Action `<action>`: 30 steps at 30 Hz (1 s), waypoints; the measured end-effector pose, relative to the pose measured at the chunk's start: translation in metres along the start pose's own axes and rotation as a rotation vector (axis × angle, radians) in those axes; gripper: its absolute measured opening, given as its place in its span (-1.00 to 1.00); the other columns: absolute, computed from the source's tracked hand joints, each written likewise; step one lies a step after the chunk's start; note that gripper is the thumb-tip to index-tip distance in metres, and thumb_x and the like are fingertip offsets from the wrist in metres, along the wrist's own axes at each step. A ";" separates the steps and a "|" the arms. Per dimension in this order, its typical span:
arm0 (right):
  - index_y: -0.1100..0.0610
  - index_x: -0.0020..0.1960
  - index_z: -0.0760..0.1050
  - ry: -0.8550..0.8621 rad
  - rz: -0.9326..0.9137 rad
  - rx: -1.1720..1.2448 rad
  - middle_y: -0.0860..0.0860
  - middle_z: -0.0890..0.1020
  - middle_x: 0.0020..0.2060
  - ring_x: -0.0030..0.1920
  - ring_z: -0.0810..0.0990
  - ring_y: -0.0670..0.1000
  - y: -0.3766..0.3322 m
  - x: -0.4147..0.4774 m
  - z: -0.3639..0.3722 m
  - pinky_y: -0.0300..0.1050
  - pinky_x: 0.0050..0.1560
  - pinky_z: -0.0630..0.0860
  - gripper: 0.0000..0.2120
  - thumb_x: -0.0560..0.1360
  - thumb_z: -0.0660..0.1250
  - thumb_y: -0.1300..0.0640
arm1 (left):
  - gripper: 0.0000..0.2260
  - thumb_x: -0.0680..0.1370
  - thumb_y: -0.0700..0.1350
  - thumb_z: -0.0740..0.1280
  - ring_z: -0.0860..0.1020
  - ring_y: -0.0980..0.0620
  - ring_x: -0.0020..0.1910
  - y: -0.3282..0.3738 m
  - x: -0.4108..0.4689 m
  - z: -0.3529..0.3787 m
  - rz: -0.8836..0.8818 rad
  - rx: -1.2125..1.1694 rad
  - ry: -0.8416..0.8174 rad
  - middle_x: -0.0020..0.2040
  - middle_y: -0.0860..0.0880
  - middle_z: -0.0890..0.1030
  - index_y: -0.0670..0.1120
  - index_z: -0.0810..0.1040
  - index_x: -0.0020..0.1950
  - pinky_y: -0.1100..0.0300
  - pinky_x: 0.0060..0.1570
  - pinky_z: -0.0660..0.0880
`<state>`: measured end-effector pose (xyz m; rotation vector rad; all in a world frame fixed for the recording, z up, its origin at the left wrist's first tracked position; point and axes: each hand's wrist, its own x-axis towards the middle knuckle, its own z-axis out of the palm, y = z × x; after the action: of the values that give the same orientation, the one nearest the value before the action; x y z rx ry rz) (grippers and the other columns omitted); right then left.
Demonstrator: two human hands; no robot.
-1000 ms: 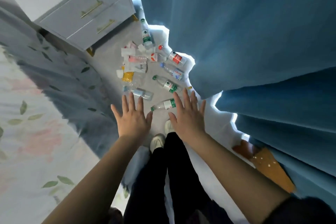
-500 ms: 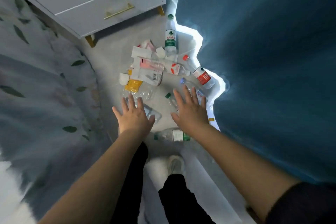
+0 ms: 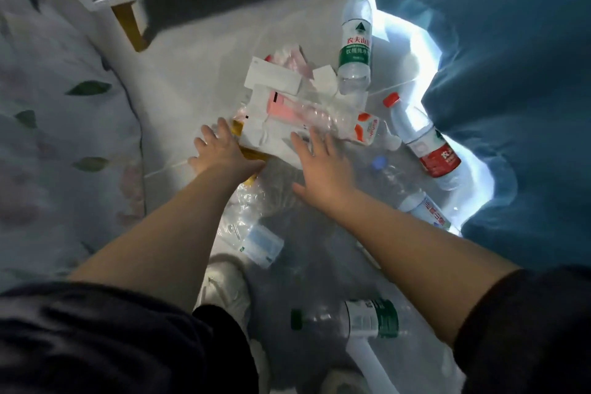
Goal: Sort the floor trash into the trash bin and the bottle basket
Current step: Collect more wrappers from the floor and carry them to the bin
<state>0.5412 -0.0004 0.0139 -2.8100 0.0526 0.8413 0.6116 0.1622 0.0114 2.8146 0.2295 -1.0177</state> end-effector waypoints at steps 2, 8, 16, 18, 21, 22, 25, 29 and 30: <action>-0.04 0.55 -0.13 0.048 -0.024 -0.065 0.13 -0.11 0.55 0.51 0.00 0.29 -0.001 0.018 0.006 0.22 0.38 0.25 -0.16 0.49 0.33 -0.12 | -0.05 0.27 0.24 0.51 0.25 -0.19 0.36 0.001 0.015 0.007 -0.018 -0.045 0.014 0.34 -0.14 0.25 -0.02 0.03 0.45 -0.18 0.21 0.35; -0.04 0.54 -0.14 0.076 0.010 -0.088 0.18 -0.04 0.53 0.34 0.38 0.29 -0.010 0.050 0.006 0.10 0.27 0.37 -0.15 0.47 0.34 -0.13 | -0.28 0.33 0.08 0.52 0.41 -0.15 0.26 0.000 0.033 0.025 -0.046 -0.161 0.092 0.23 -0.12 0.40 -0.09 0.21 0.32 -0.07 0.13 0.42; -0.04 0.49 -0.03 0.008 0.058 -0.045 0.18 0.28 0.37 0.23 0.43 0.25 -0.022 0.061 0.004 0.00 -0.02 0.46 -0.22 0.45 0.38 -0.02 | -0.83 0.45 -0.10 0.40 0.52 -0.09 -0.10 -0.022 0.053 0.030 -0.063 -0.464 -0.018 -0.20 -0.05 0.54 -0.02 0.47 -0.30 0.17 -0.15 0.38; -0.04 0.48 0.02 -0.001 0.066 -0.052 0.17 0.31 0.34 0.20 0.45 0.25 -0.024 0.062 0.004 -0.03 -0.08 0.42 -0.27 0.46 0.37 0.03 | -0.76 0.45 -0.09 0.41 0.48 -0.07 -0.15 -0.025 0.056 0.030 -0.057 -0.468 -0.045 -0.29 -0.01 0.48 -0.02 0.42 -0.36 0.17 -0.17 0.36; 0.01 0.46 0.08 0.023 0.056 -0.090 0.16 0.40 0.26 0.12 0.51 0.23 -0.027 0.062 0.004 -0.06 -0.18 0.33 -0.40 0.51 0.28 0.12 | -0.79 0.51 -0.04 0.36 0.42 -0.07 -0.13 -0.029 0.057 0.028 -0.001 -0.441 -0.023 -0.28 0.01 0.45 -0.07 0.39 -0.24 0.16 -0.14 0.33; 0.03 0.46 0.10 0.031 0.044 -0.113 0.15 0.43 0.24 0.10 0.53 0.23 -0.027 0.062 0.003 -0.06 -0.19 0.31 -0.43 0.52 0.24 0.14 | -0.80 0.53 -0.03 0.32 0.42 -0.10 -0.11 -0.032 0.056 0.027 0.021 -0.424 -0.010 -0.21 -0.04 0.47 -0.09 0.37 -0.17 0.14 -0.14 0.32; 0.08 0.46 0.12 0.029 0.033 -0.134 0.15 0.48 0.22 0.12 0.54 0.23 -0.026 0.062 0.002 -0.04 -0.14 0.31 -0.46 0.52 0.19 0.23 | -0.85 0.58 -0.06 0.22 0.47 -0.24 -0.06 -0.039 0.055 0.024 0.095 -0.371 0.063 -0.07 -0.21 0.52 -0.12 0.32 -0.05 0.07 -0.15 0.36; 0.09 0.47 0.12 0.023 0.022 -0.155 0.12 0.52 0.19 0.10 0.56 0.21 -0.026 0.060 -0.002 -0.06 -0.20 0.33 -0.43 0.50 0.18 0.30 | -0.86 0.60 -0.07 0.18 0.50 -0.24 -0.09 -0.041 0.052 0.017 0.120 -0.391 0.156 -0.04 -0.25 0.56 -0.14 0.37 0.04 0.02 -0.17 0.41; 0.09 0.47 0.13 0.031 0.019 -0.161 0.12 0.54 0.17 0.09 0.56 0.20 -0.025 0.058 -0.003 -0.06 -0.22 0.33 -0.43 0.50 0.17 0.31 | -0.84 0.61 -0.06 0.18 0.51 -0.25 -0.07 -0.041 0.051 0.014 0.125 -0.399 0.171 -0.04 -0.25 0.56 -0.15 0.39 0.06 0.01 -0.14 0.43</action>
<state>0.5939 0.0250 -0.0106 -2.9769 0.0166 0.8419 0.6342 0.2042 -0.0354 2.5120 0.2403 -0.6229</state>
